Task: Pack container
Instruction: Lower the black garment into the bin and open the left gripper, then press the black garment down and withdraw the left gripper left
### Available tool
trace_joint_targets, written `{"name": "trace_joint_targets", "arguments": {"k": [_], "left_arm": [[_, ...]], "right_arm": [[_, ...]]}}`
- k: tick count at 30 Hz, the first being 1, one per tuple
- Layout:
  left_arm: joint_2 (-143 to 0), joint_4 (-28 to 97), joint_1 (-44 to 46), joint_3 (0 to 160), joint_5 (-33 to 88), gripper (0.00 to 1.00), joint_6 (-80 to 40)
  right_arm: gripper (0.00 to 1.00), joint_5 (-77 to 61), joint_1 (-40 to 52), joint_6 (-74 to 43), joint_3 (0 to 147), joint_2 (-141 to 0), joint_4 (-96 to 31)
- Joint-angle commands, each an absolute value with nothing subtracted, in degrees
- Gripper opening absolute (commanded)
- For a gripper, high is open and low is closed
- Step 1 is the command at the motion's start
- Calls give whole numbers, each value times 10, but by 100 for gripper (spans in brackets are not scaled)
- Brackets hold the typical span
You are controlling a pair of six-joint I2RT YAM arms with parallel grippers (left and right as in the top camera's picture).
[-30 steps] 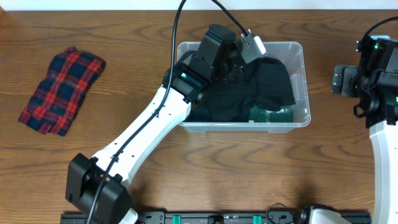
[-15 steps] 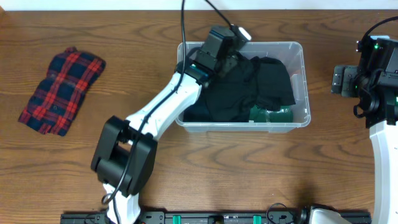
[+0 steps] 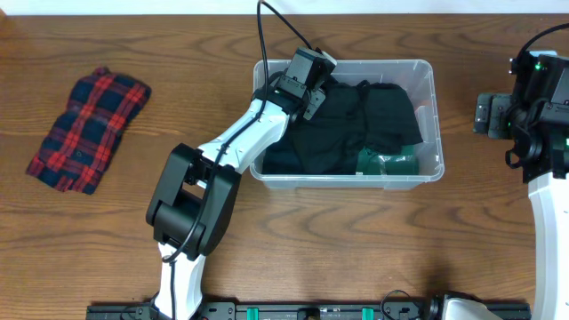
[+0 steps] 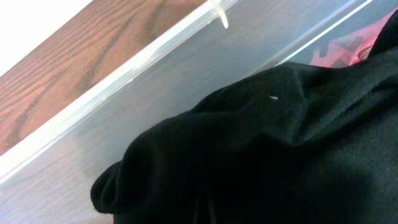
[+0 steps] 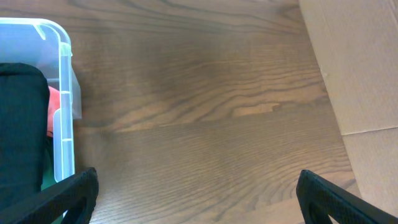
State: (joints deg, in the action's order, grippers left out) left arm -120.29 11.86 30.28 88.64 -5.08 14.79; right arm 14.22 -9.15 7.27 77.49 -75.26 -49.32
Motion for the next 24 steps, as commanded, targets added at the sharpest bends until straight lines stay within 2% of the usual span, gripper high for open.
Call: {"name": "trace_joint_targets", "arguments": {"k": [1,6,12,18,24], "left_arm": [[-1150,117,308,891,-52,6,138],[-1068,143,310,891,-52,6,102],[-1003,259,327,891,-42,6,20],[-1017,354,360,891,40,6,-3],[-1048,402,387,883,41,6,-3]], "right_arm": [[99,150,-94,62,780,-748,-493],[99,150,-94,62,780,-748,-493],[99,150,-94,62,780,-748,-493],[99,150,-94,62,780,-748,-493],[99,150,-94,62,780,-748,-493]]}}
